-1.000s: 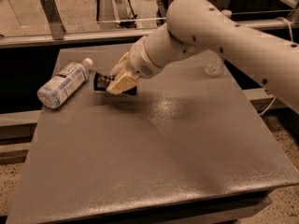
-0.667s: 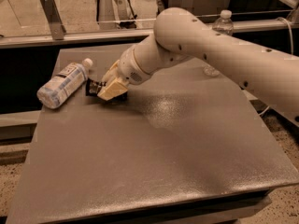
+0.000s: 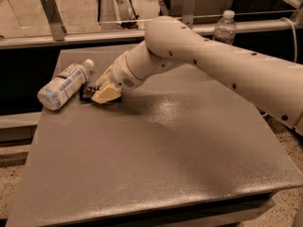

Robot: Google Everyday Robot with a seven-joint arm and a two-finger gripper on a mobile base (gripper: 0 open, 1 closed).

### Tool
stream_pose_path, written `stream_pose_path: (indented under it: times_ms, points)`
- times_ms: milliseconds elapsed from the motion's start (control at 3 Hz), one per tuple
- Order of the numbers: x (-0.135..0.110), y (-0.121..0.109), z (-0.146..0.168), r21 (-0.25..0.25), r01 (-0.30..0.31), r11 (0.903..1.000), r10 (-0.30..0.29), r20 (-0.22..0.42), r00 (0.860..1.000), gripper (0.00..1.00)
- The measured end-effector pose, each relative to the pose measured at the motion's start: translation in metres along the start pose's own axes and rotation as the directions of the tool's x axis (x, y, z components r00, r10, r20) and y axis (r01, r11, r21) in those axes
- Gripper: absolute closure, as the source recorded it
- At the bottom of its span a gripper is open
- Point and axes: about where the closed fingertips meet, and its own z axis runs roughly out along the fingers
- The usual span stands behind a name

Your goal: Move rxbar chocolate near blue plastic bottle

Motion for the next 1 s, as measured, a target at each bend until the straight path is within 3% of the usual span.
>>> stream_pose_path:
  times_ms: [333, 1000]
  points:
    - [-0.003, 0.002, 0.006, -0.012, 0.000, 0.9999, 0.000, 0.006, 1.000, 0.05]
    - [-0.010, 0.010, -0.013, -0.006, 0.024, 0.9997, -0.023, 0.023, 0.999, 0.00]
